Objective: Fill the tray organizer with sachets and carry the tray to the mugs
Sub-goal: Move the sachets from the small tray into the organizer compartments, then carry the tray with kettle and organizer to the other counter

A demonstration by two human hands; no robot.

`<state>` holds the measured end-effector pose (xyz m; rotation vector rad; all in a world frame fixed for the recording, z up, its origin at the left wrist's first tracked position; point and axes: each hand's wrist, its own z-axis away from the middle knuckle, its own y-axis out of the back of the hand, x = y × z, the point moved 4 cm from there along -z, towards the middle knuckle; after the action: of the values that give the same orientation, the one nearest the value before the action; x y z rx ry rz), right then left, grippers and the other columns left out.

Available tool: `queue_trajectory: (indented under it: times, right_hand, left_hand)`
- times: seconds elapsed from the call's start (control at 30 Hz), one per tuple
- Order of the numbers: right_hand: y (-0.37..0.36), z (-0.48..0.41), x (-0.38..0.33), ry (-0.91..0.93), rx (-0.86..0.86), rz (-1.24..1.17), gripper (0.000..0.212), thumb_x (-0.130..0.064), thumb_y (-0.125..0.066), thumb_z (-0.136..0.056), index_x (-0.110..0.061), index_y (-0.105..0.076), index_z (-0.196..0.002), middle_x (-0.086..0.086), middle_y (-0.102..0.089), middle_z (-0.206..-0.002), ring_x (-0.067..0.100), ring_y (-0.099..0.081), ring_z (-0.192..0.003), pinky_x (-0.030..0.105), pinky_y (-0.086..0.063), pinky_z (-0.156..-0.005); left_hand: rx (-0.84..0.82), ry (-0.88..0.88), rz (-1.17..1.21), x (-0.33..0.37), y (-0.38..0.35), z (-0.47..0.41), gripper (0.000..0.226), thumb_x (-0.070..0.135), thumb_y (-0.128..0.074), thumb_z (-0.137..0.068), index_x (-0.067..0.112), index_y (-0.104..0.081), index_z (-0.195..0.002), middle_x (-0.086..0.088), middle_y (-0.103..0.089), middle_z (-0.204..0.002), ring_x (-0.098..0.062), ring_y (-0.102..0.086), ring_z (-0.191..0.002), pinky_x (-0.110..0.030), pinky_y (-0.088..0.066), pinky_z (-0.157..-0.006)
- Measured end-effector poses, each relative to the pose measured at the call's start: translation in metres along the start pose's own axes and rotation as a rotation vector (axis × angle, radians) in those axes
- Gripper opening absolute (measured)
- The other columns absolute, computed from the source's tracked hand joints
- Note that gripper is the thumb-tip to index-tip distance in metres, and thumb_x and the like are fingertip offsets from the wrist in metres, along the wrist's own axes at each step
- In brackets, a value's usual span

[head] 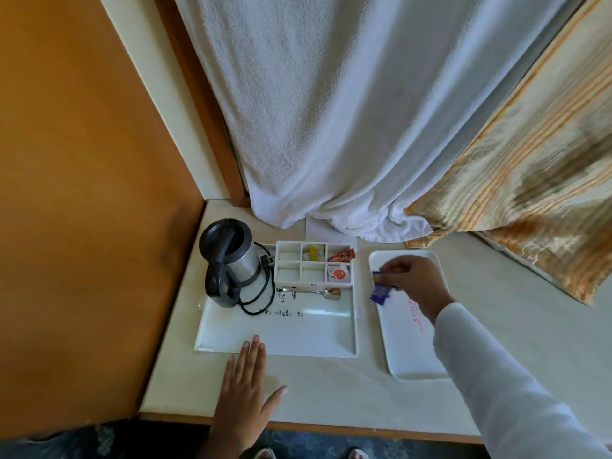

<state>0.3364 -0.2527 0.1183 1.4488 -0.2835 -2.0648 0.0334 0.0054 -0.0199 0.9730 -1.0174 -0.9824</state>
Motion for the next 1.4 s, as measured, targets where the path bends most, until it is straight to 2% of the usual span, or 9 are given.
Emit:
queue_trajectory:
  times: [0.17, 0.37, 0.57, 0.8, 0.9, 1.1, 1.2, 1.27, 1.4]
  right_hand:
    - [-0.067, -0.012, -0.052, 0.014, 0.040, -0.259, 0.029, -0.011, -0.091, -0.072, 0.003, -0.069, -0.084, 0.016, -0.076, -0.077, 0.023, -0.076, -0.068, 0.035, -0.065, -0.063]
    - [-0.144, -0.018, -0.050, -0.035, 0.076, -0.202, 0.025, -0.012, -0.082, -0.080, 0.002, -0.062, -0.082, 0.019, -0.075, -0.083, 0.028, -0.077, -0.068, 0.039, -0.065, -0.063]
    - [-0.140, -0.019, -0.029, -0.018, 0.193, 0.054, 0.021, -0.024, -0.076, -0.081, -0.017, -0.058, -0.072, 0.001, -0.066, -0.072, 0.028, -0.069, -0.067, 0.046, -0.062, -0.067]
    - [-0.146, -0.020, -0.030, -0.011, 0.264, 0.102, 0.023, -0.028, -0.071, -0.088, -0.014, -0.057, -0.077, 0.002, -0.066, -0.073, 0.028, -0.068, -0.070, 0.041, -0.059, -0.064]
    - [-0.150, -0.017, -0.029, 0.039, 0.258, 0.201, 0.024, -0.032, -0.071, -0.088, -0.015, -0.056, -0.081, 0.000, -0.065, -0.077, 0.025, -0.064, -0.074, 0.033, -0.048, -0.062]
    - [-0.125, -0.009, -0.030, 0.206, 0.389, 0.104, 0.034, -0.048, -0.065, -0.090, -0.016, -0.054, -0.091, 0.000, -0.057, -0.093, 0.022, -0.053, -0.089, 0.037, -0.046, -0.081]
    - [-0.095, 0.003, -0.009, 0.153, 0.453, 0.138, 0.021, -0.030, -0.063, -0.092, -0.014, -0.053, -0.099, 0.005, -0.057, -0.101, 0.027, -0.055, -0.096, 0.040, -0.047, -0.087]
    - [-0.082, 0.014, 0.010, 0.018, 0.395, 0.113, 0.027, -0.025, -0.063, -0.088, -0.016, -0.052, -0.110, 0.004, -0.057, -0.109, 0.026, -0.056, -0.100, 0.042, -0.049, -0.091]
    - [-0.083, 0.021, 0.035, -0.155, 0.125, 0.208, 0.047, -0.027, -0.070, -0.086, -0.008, -0.057, -0.127, 0.004, -0.065, -0.102, 0.022, -0.059, -0.092, 0.032, -0.044, -0.084]
  left_hand:
    - [-0.008, 0.010, -0.001, 0.001, 0.003, 0.001, 0.096, 0.076, -0.033, -0.092, 0.008, -0.021, -0.158, -0.010, -0.015, -0.168, -0.028, -0.019, -0.152, -0.044, -0.008, -0.120]
    - [0.000, 0.024, 0.008, -0.016, 0.000, 0.007, 0.095, 0.076, -0.036, -0.092, 0.009, -0.024, -0.157, -0.010, -0.019, -0.167, -0.028, -0.020, -0.152, -0.044, -0.012, -0.119]
    - [0.010, 0.003, 0.013, -0.001, 0.004, 0.000, 0.094, 0.076, -0.036, -0.092, 0.011, -0.019, -0.159, -0.007, -0.014, -0.169, -0.024, -0.011, -0.154, -0.044, -0.014, -0.117]
    - [0.028, -0.003, 0.003, -0.002, 0.005, 0.002, 0.093, 0.075, -0.036, -0.093, 0.011, -0.017, -0.159, -0.007, -0.011, -0.169, -0.024, -0.010, -0.154, -0.044, -0.013, -0.118]
    - [0.021, -0.008, 0.021, -0.001, 0.006, 0.002, 0.093, 0.075, -0.035, -0.093, 0.012, -0.018, -0.159, -0.007, -0.012, -0.169, -0.023, -0.010, -0.154, -0.044, -0.013, -0.118]
    - [0.079, -0.025, 0.185, -0.005, 0.018, 0.001, 0.078, 0.070, -0.032, -0.098, 0.020, -0.026, -0.158, 0.003, -0.016, -0.168, -0.014, -0.013, -0.154, -0.039, -0.019, -0.119]
    - [0.294, 0.094, 0.372, -0.023, 0.059, -0.005, 0.054, 0.060, -0.034, -0.101, 0.024, -0.056, -0.135, 0.007, -0.053, -0.143, -0.007, -0.047, -0.131, -0.027, -0.044, -0.105]
    - [0.468, 0.210, 0.378, -0.046, 0.087, -0.014, 0.038, 0.046, -0.046, -0.099, 0.018, -0.061, -0.120, -0.001, -0.062, -0.121, -0.011, -0.054, -0.112, -0.027, -0.048, -0.092]
    - [0.362, 0.448, 0.290, -0.109, 0.090, -0.060, 0.045, 0.029, -0.068, -0.091, 0.006, -0.055, -0.128, -0.017, -0.059, -0.126, -0.032, -0.056, -0.114, -0.044, -0.054, -0.092]
